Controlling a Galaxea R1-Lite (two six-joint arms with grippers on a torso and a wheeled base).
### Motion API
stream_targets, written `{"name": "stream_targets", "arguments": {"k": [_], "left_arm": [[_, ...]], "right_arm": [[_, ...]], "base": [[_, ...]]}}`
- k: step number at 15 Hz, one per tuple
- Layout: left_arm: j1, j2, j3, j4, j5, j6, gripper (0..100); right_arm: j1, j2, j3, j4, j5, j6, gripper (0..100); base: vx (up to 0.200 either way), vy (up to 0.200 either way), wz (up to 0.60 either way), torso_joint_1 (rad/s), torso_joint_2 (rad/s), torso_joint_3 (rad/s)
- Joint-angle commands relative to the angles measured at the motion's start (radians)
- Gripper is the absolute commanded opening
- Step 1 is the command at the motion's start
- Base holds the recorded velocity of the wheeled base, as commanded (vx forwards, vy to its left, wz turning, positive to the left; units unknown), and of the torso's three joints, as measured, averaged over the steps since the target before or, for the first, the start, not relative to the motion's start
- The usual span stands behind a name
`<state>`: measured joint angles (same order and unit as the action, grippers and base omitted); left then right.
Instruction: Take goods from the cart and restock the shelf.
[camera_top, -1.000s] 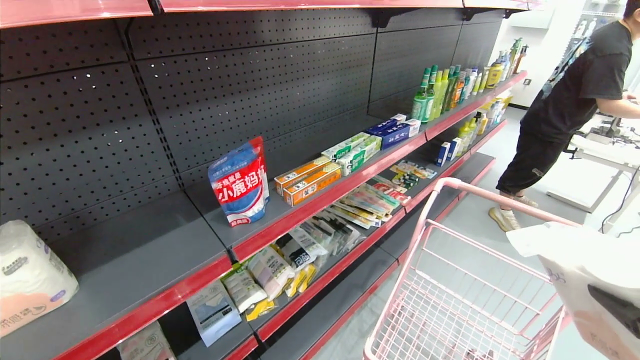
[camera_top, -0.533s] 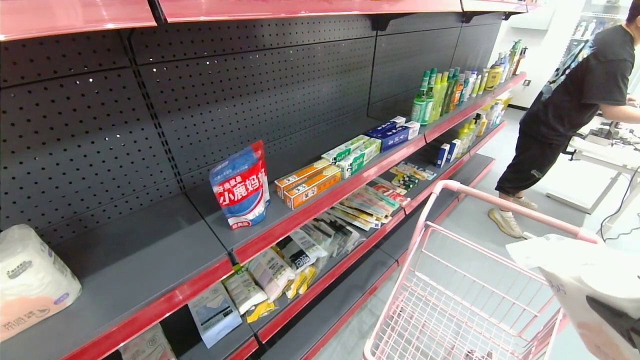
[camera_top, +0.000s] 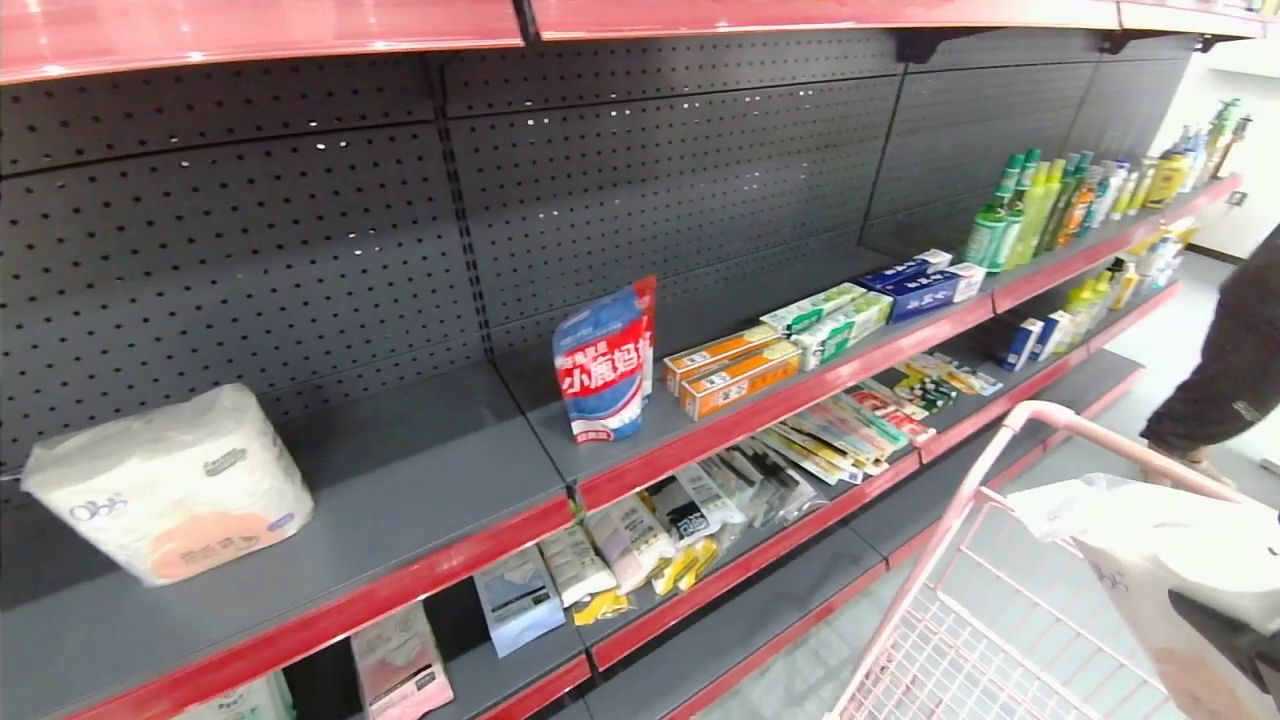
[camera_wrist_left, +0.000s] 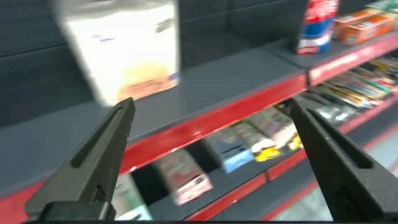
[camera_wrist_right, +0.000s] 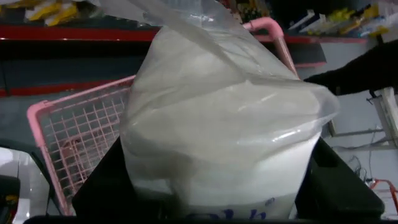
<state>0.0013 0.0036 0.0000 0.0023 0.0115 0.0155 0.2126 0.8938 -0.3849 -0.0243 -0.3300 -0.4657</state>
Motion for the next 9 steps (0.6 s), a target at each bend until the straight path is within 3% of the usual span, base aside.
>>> {"name": "stream_targets", "arguments": {"k": [1,9], "left_arm": [[0.000,0.001,0.000,0.001,0.001,0.000,100],[0.000,0.001,0.000,0.001,0.001,-0.002,100]], "right_arm": [[0.001,0.002,0.000,0.001,0.003,-0.001,0],[0.001,0.000,0.001,0.001,0.023,-0.016,0]], "base": [[0.000,0.000,0.60,0.012,-0.01,0.002],[0.000,0.000,0.60,0.002,0.00,0.002]]}}
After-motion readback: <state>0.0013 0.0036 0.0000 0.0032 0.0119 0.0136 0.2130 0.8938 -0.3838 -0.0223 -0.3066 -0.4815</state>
